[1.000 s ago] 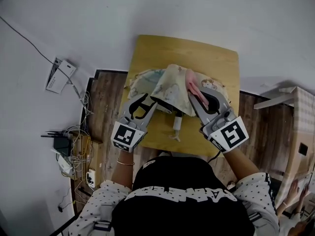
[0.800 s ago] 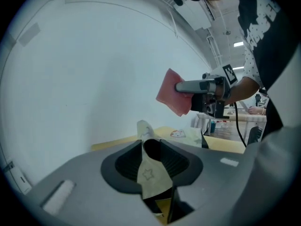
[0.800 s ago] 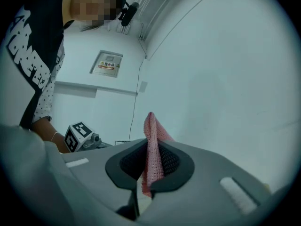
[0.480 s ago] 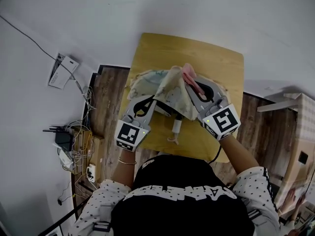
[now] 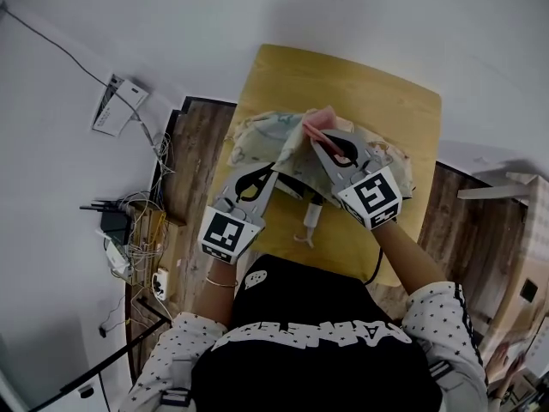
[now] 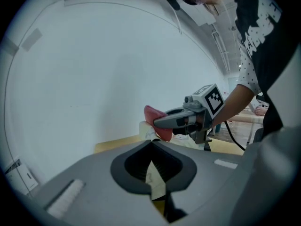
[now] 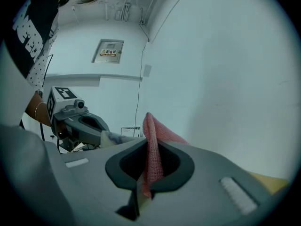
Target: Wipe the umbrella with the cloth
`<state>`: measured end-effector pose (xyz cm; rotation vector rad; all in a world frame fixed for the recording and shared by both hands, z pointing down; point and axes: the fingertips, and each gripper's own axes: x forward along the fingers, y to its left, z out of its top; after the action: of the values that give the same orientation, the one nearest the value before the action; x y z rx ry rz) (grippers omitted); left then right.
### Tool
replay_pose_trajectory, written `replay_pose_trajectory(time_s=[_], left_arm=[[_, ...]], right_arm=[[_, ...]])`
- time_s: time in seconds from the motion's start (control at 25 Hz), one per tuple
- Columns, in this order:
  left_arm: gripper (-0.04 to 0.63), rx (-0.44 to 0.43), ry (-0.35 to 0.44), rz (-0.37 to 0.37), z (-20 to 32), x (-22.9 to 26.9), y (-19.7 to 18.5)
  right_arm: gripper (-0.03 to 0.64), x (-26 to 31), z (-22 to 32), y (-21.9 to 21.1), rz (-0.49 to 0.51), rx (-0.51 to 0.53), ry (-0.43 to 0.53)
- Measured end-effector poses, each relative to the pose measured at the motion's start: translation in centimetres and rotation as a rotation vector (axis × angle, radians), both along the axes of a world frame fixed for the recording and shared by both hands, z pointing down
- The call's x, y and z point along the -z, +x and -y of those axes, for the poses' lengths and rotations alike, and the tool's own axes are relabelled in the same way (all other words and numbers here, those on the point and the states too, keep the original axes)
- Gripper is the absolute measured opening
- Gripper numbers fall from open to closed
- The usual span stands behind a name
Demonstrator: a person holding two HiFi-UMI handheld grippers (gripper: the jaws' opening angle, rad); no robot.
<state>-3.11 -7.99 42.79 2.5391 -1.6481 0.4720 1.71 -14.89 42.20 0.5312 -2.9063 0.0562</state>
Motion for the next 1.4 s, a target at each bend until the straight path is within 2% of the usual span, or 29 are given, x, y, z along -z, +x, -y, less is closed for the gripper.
replay_pose_trajectory(time_s=[0.32,0.48,0.76,1.0,1.2,1.4], left_arm=[[0.002,-0.053,-0.016,-0.021,0.1,0.5,-0.6],[0.002,-0.091,-0.004,0.004,0.3,0.7,-0.4],[0.002,-0.11,-0.004,-0.063,0.6,1.0,-0.5],[0.002,-0.123,-0.003,-0.039,0.5,0.7,-0.2],[0.002,-0.132,-0.004,-0.016,0.4,0.7,-0.4],[0.002,-0.123,-0.004,-0.073,0.6,0.9,-0.5]], right_arm=[[0.031,-1.1,-2.1,-1.6,-0.04,0.058,-0.036],[0.031,-1.5,-3.1,-1.9,-0.053,0.074,-0.049],[0.031,-2.6,-5.5,-2.1,-0.079,0.096,-0.081],[0.031,-3.2,-8.3,-2.2,-0.082,0.159,-0.137],[0.031,-2.8,-9.7,-1.3,-0.085,0.226,-0.152],[0.031,-1.4,-8.9,1.1,-0.092,0.234,-0.132]])
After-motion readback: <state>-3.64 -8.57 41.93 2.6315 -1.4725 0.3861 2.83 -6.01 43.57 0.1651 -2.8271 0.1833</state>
